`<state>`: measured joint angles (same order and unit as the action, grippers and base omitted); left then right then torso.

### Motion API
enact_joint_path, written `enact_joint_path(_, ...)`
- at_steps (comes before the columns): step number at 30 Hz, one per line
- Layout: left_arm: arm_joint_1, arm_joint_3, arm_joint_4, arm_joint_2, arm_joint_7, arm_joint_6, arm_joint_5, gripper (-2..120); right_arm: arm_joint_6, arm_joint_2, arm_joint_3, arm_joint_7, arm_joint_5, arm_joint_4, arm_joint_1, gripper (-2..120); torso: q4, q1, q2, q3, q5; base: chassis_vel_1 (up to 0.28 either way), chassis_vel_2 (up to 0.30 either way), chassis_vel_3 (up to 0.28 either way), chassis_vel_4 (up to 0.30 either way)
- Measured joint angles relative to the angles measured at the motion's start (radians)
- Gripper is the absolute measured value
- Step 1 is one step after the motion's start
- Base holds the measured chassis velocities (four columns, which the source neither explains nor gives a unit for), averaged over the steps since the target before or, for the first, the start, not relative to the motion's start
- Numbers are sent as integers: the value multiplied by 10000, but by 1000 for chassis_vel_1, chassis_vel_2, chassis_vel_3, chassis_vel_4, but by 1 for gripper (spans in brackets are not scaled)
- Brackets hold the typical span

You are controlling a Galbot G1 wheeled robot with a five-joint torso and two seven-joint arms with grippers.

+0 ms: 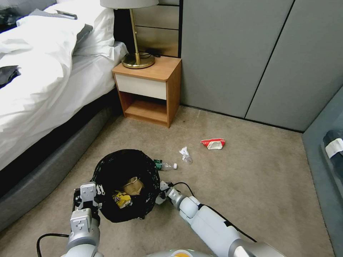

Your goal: Pick up the trash bin, then pick up the garbage from the floor and place it into the trash bin.

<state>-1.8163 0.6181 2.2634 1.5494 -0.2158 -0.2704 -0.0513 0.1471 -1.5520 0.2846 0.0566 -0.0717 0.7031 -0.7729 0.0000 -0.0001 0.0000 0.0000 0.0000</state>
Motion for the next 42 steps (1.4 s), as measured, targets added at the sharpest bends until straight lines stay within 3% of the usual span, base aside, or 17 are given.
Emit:
enact_joint_path(9, 121, -1, -3, -45, -1, -46, 32, 1, -160, 365, -414, -162, 296, 1034, -494, 0, 1, 0, 0, 0, 1, 0, 0, 0, 0)
enact_joint_path(22, 154, -10, 8, -235, -2, -113, 119, 1, -568, 1486, -1407, -791, 1337, 4310, -1976, 0, 0, 0, 0, 0, 1, 0, 0, 0, 0)
enact_joint_path(34, 75, 13, 154, -378, 0, -149, 193, 1, 15, 1900, -2492, -1367, 1146, 6842, -2970, 0, 0, 0, 0, 0, 0, 0, 0, 0, 0)
enact_joint_path(35, 54, 18, 155, -414, 0, -153, 214, 1, 137, 2010, -2900, -1409, 1134, 7863, -3263, 0, 0, 0, 0, 0, 1, 0, 0, 0, 0)
enact_joint_path(37, 52, 18, 155, -426, 1, -153, 218, 1, 185, 2079, -3068, -1410, 1141, 8498, -3406, 0, -1, 0, 0, 0, 0, 0, 0, 0, 0)
enact_joint_path(40, 66, -13, 149, -432, 3, -155, 221, 1, 317, 2294, -3434, -1318, 1279, 10727, -3862, 0, -1, 1, 0, 0, 0, 0, 0, 0, 0)
enact_joint_path(42, 70, -35, 139, -432, 3, -155, 218, 1, 373, 2362, -3462, -1230, 1316, 11292, -3975, 0, 0, 0, 0, -1, 0, 0, 0, 0, 0)
